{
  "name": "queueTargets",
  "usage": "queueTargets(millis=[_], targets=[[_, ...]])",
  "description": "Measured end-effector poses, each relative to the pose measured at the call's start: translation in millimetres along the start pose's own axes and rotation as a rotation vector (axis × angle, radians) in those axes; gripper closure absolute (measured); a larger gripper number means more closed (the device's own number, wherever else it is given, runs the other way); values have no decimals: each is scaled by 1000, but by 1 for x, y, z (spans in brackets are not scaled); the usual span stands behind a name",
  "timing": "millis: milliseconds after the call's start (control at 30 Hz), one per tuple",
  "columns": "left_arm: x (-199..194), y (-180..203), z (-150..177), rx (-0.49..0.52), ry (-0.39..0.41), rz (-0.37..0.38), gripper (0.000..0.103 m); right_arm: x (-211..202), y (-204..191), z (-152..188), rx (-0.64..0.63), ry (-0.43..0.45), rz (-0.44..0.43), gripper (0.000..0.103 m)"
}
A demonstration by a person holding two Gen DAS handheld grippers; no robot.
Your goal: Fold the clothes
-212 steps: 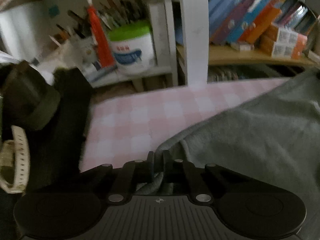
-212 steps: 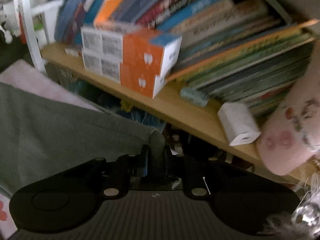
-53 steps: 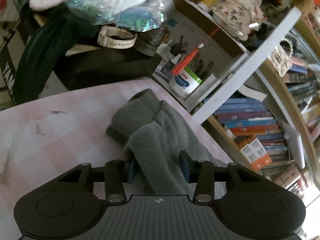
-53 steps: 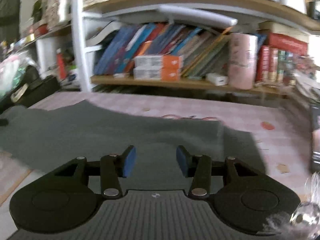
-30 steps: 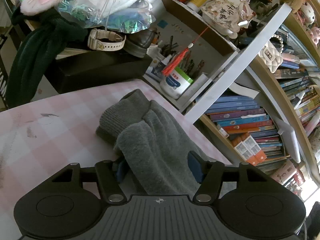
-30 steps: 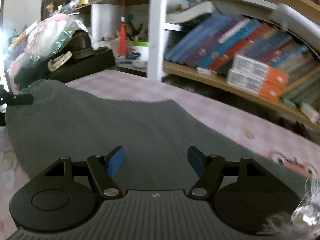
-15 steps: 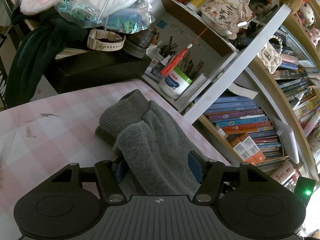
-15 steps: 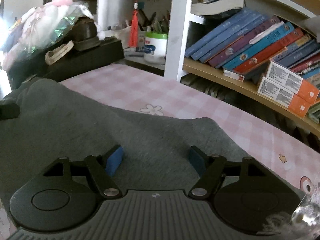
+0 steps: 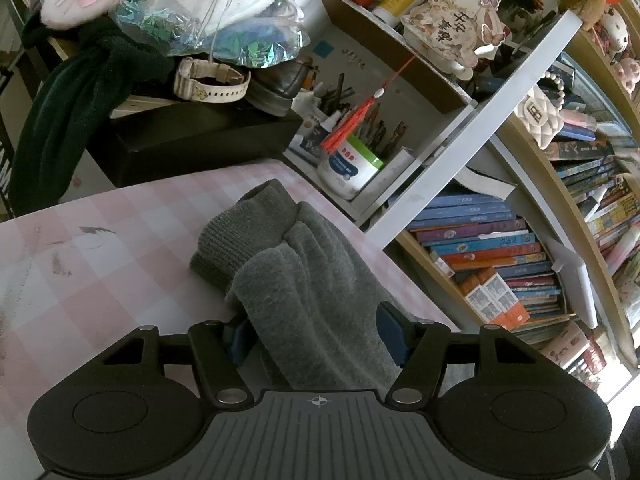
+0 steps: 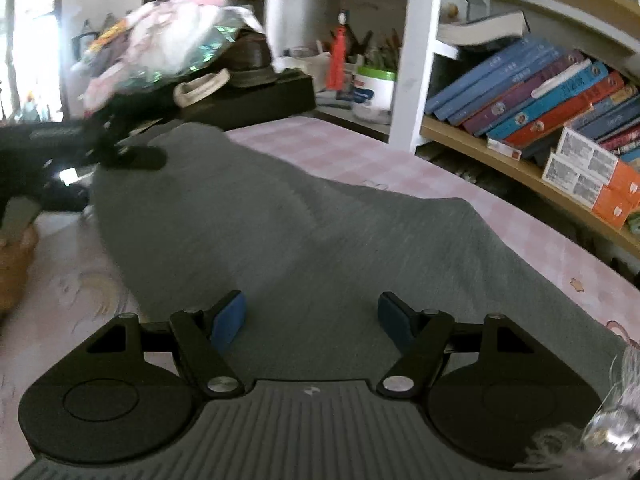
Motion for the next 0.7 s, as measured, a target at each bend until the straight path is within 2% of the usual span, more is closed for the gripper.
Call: queueTargets(millis=[300, 467, 700], targets=[[0, -2, -1, -8, 3, 1, 43, -5, 3, 8, 33, 37, 6, 32], [0, -3, -2, -15, 3, -2, 50, -31, 18, 15, 41, 82, 39, 33], [1, -5, -2, -20, 3, -12, 52, -51, 31, 42, 38, 53, 62, 34]])
Point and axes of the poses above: each gripper's, at about its wrist camera, not at the fingertips, and x roughly the way its jaws point, y to its right, z to its underside, the point moved 3 cm from there along x, roughly the way its jaws point, and after that the axes turned 1 degree about y, right-handed, at the moved point
